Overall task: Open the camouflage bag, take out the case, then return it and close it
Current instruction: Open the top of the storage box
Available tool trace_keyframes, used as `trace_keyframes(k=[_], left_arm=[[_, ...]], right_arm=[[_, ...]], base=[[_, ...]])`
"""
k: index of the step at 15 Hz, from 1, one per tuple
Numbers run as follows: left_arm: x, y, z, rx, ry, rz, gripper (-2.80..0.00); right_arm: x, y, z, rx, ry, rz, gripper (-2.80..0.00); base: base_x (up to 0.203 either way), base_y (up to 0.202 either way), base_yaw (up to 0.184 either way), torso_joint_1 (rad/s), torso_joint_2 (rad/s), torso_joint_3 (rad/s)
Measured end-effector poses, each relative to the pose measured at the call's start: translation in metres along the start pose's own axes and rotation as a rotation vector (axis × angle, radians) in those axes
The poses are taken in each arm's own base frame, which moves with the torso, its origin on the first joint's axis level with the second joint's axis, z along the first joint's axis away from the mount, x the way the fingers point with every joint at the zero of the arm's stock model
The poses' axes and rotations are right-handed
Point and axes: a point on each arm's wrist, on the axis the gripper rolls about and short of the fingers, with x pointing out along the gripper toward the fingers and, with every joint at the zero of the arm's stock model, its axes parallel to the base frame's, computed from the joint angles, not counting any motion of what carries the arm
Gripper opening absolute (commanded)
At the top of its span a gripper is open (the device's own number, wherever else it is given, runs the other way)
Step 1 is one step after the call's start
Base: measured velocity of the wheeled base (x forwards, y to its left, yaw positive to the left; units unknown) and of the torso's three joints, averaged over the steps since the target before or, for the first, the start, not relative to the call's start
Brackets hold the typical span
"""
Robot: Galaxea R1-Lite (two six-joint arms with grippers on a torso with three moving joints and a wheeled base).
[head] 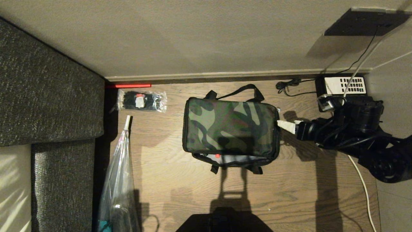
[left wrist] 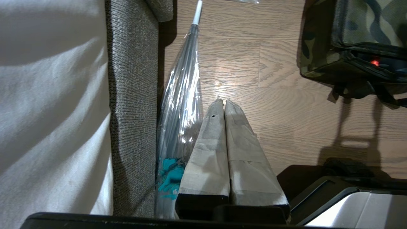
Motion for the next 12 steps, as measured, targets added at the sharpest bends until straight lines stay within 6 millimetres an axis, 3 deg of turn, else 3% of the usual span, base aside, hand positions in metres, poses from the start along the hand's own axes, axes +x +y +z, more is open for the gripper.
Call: trace_keyframes(k=[4,9,12], left_arm=[[0.0,0.0,0.0,0.0,0.0,0.0,-2.8],[0.0,0.0,0.0,0.0,0.0,0.0,-2.8],[0.0,0.0,0.0,0.0,0.0,-0.001,-2.8]], right_arm=[[-0.017,0.039,-0.008,0.201,0.161,0.06,0.0],[-0.018,0.067,-0.009,0.265,0.207,0.128,0.0],[-0.014,0.073,-0.009,0.253,0.201,0.15,0.0]], base=[[0.0,0.0,0.0,0.0,0.0,0.0],[0.0,0.0,0.0,0.0,0.0,0.0],[0.0,0.0,0.0,0.0,0.0,0.0]])
